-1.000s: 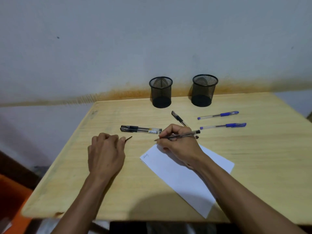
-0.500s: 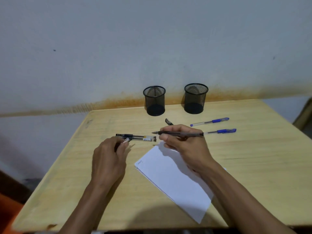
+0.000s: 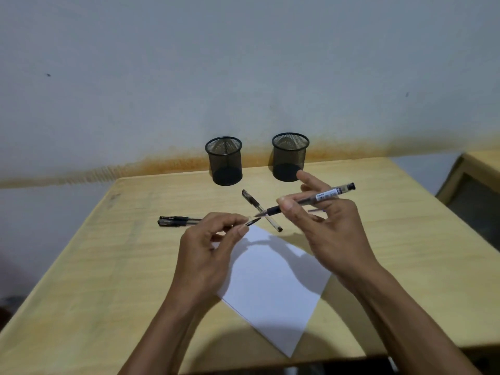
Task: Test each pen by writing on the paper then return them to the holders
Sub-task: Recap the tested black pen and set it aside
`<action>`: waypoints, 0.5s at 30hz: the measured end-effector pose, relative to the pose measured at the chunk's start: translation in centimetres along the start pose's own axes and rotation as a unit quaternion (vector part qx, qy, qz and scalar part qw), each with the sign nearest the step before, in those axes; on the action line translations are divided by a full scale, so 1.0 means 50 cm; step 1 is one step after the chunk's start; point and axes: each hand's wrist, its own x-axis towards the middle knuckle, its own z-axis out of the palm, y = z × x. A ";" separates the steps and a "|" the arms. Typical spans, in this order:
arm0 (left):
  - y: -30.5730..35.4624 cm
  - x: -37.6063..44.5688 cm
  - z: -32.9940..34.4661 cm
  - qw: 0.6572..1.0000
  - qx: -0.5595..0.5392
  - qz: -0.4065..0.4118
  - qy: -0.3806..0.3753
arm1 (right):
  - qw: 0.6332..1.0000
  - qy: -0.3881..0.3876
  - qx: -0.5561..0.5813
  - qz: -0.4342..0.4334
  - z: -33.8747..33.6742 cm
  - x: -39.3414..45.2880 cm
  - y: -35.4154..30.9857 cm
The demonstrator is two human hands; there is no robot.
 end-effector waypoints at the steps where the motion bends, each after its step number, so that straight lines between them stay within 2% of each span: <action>1: 0.001 -0.001 0.001 1.000 0.001 0.001 -0.005 | 1.000 -0.002 0.001 0.000 0.000 -0.003 0.001; 10: 0.018 -0.008 -0.007 1.000 0.001 0.008 -0.017 | 1.000 -0.008 0.009 0.018 0.031 -0.005 0.018; 15: 0.029 -0.007 -0.007 1.000 -0.011 0.023 -0.015 | 0.999 0.025 0.031 -0.002 0.046 -0.020 0.025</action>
